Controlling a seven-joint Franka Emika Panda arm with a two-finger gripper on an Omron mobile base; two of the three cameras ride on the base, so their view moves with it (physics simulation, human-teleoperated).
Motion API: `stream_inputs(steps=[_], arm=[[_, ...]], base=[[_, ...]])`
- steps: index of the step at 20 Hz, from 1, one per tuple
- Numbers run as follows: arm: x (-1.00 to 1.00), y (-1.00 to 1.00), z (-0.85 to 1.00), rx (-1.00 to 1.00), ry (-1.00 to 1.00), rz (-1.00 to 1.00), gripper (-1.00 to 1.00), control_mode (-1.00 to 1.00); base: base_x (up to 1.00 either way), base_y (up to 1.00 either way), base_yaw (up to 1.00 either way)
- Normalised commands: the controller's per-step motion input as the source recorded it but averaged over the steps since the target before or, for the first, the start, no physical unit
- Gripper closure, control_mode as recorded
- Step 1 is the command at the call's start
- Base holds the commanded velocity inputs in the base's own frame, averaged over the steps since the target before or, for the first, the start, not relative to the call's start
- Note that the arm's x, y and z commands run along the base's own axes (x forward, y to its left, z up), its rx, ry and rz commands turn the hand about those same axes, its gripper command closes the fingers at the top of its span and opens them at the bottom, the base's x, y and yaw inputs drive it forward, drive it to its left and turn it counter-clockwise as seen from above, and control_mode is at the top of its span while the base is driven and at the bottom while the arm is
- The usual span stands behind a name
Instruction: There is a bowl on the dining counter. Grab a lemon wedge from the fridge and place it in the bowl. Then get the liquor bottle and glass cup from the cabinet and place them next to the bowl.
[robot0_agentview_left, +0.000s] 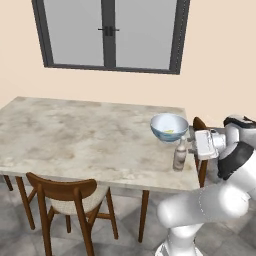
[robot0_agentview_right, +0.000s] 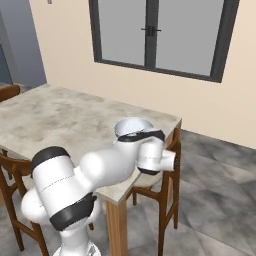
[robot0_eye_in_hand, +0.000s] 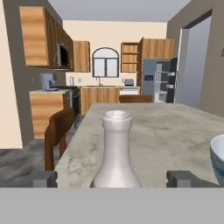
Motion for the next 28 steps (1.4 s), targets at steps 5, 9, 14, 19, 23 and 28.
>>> stream_inputs(steps=[5,9,14,19,23,28], arm=[[-0.18,-0.01,0.62,0.00,-0.10,-0.02,-1.00,-1.00],[-0.41,0.38,0.94,0.00,-0.07,-0.04,-1.00,-1.00],[-0.42,0.70,0.98,0.00,-0.03,-0.08,-1.00,-1.00],[-0.46,0.74,0.76,0.00,0.00,-0.10,-1.00,-1.00],[-0.52,0.84,0.34,0.00,0.00,-0.10,-1.00,-1.00],[-0.48,0.91,0.02,-0.06,0.03,-0.09,-1.00,-1.00]], base=[[0.00,0.00,0.00],[0.00,0.00,0.00],[0.00,0.00,0.00],[0.00,0.00,0.00],[0.00,0.00,0.00],[0.00,0.00,0.00]])
